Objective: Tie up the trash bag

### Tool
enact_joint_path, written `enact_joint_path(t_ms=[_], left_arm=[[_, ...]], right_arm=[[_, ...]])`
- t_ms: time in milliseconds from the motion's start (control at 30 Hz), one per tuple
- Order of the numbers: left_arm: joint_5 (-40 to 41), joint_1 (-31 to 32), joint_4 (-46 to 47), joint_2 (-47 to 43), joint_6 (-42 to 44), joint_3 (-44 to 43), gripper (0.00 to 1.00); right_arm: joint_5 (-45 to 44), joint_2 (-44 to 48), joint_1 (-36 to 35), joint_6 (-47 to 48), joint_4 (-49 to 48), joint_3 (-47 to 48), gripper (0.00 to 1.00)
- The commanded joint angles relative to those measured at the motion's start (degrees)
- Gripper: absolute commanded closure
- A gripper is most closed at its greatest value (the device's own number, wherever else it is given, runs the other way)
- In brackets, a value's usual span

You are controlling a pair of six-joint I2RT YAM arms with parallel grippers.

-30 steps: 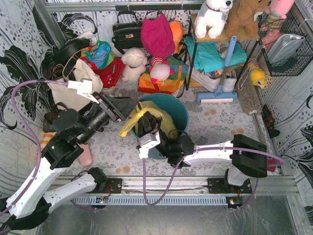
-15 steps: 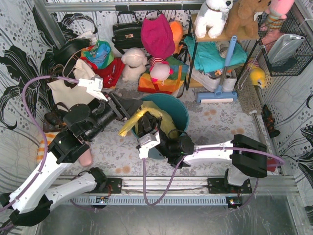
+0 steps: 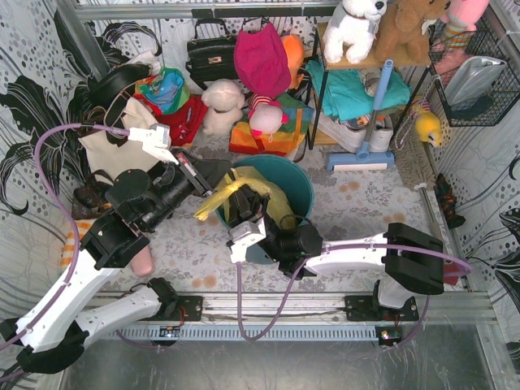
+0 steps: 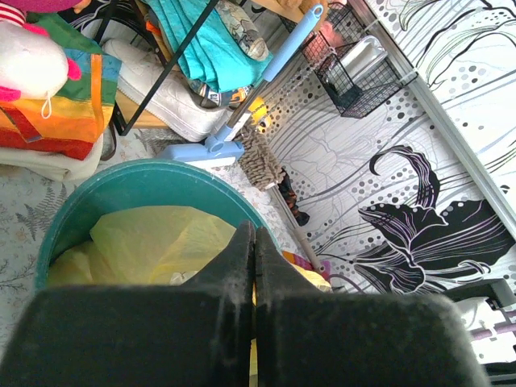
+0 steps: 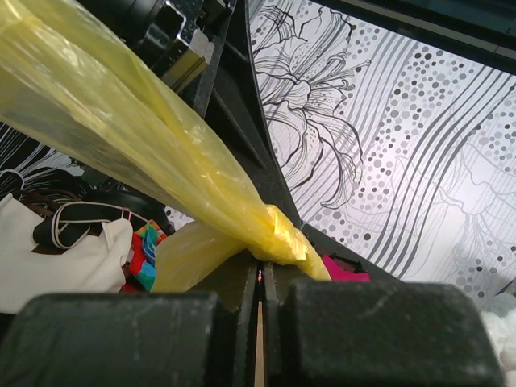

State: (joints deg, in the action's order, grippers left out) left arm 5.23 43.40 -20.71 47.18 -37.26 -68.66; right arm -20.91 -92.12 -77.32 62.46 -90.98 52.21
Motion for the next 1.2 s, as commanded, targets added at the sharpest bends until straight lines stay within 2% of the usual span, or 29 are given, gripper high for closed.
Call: enact_joint_path(t_ms=[0, 167, 267, 467, 700, 767, 933, 1033, 1167], left_arm=[[-1.02, 0.28, 0.91, 0.62, 1.63, -1.58, 1.00], [-1.41, 0.27, 3.27, 0.41, 2.37, -0.73, 1.00], [-1.31, 0.27, 4.68, 0.69, 2.78, -0.42, 1.00], [-1.44, 0.28, 6.91, 1.20, 3.45, -0.16, 1.00], [-2.46, 0.28, 9.14, 1.81, 4.18, 0.67, 1.00], [-2.88, 0.26, 9.73, 1.95, 4.21, 0.76, 1.00], [-3.92, 0.24, 10.53, 2.73, 4.22, 0.81, 1.00], [-4.33, 0.20, 11.01, 2.88, 4.14, 0.81, 1.00], [-5.49, 0.20, 11.50, 3.15, 3.78, 0.18, 1.00]], right_arm=[[0.55, 0.73, 0.00, 0.03, -5.52, 0.27, 1.00], [-0.48, 1.23, -0.48, -0.37, -5.52, 0.12, 0.99], [-1.77, 2.60, -1.32, -0.49, -5.56, -1.39, 0.84], [-7.19, 7.91, -4.23, -3.38, -5.80, -6.31, 0.70], [-13.26, 16.65, -7.06, -7.31, -4.32, -14.34, 0.69], [-13.18, 19.50, -7.78, -9.23, -0.35, -15.57, 0.69], [-7.26, 27.56, -8.02, -18.19, 16.98, -15.79, 0.68], [-2.83, 30.72, -8.19, -20.96, 25.97, -13.93, 0.59], [6.89, 32.69, -8.29, -17.02, 40.47, -8.63, 0.43]])
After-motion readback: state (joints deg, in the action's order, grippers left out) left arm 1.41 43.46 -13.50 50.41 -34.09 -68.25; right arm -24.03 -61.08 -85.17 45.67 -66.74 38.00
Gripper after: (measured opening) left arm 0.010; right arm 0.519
